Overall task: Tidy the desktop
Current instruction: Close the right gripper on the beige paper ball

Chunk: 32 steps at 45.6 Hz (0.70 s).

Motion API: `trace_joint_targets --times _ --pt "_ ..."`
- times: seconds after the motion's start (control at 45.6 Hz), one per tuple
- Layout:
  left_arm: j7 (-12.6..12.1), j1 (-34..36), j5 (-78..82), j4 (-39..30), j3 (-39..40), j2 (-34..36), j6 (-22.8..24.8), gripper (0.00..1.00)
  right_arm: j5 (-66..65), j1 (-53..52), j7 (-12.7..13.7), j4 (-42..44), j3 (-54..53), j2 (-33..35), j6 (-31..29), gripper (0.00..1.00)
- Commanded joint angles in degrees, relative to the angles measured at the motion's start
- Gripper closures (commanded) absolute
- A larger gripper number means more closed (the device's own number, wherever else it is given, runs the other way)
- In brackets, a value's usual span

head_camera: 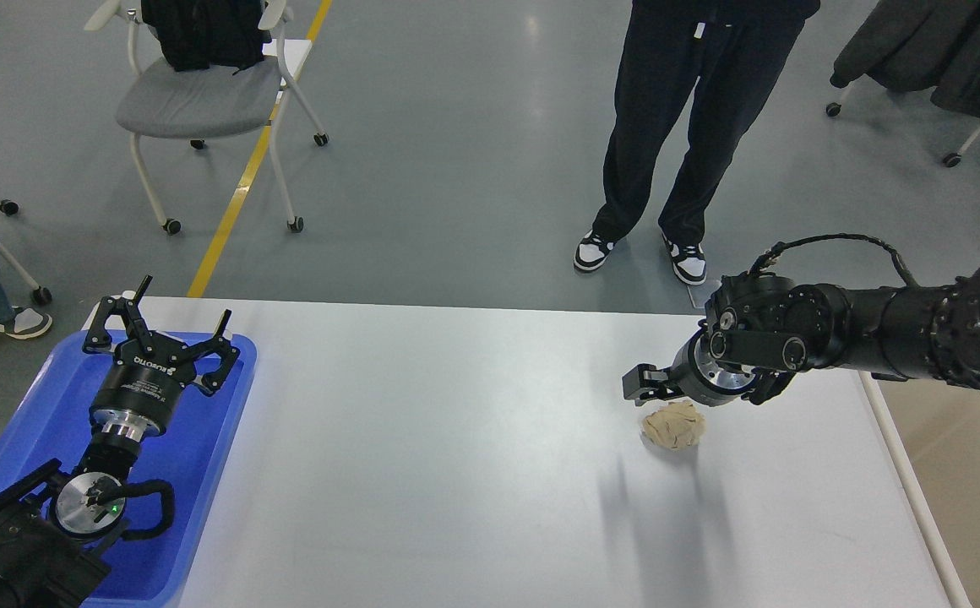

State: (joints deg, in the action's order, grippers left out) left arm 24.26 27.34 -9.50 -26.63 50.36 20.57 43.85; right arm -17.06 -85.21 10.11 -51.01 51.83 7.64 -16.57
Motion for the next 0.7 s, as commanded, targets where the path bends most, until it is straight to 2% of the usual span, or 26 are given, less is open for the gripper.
trace_joint_targets --times 0.0,0.263,0.505,0.68 --pt "0.0 0.0 0.0 0.0 0.0 0.0 0.0 0.01 -0.8 3.3 0.0 2.0 0.6 -0.3 4.4 0.0" --pt "0.1 0.0 0.0 0.0 0.0 0.0 0.0 0.01 -0.9 8.3 0.0 5.7 0.3 -1.1 8.0 0.0" --pt "0.1 0.0 0.0 0.0 0.0 0.0 0.0 0.01 -0.9 10.5 0.0 8.1 -0.3 -2.0 8.4 0.0" --pt "0.1 0.0 0.0 0.0 0.0 0.0 0.0 0.01 -0.9 13.5 -0.1 13.0 -1.0 -2.4 8.4 0.0"
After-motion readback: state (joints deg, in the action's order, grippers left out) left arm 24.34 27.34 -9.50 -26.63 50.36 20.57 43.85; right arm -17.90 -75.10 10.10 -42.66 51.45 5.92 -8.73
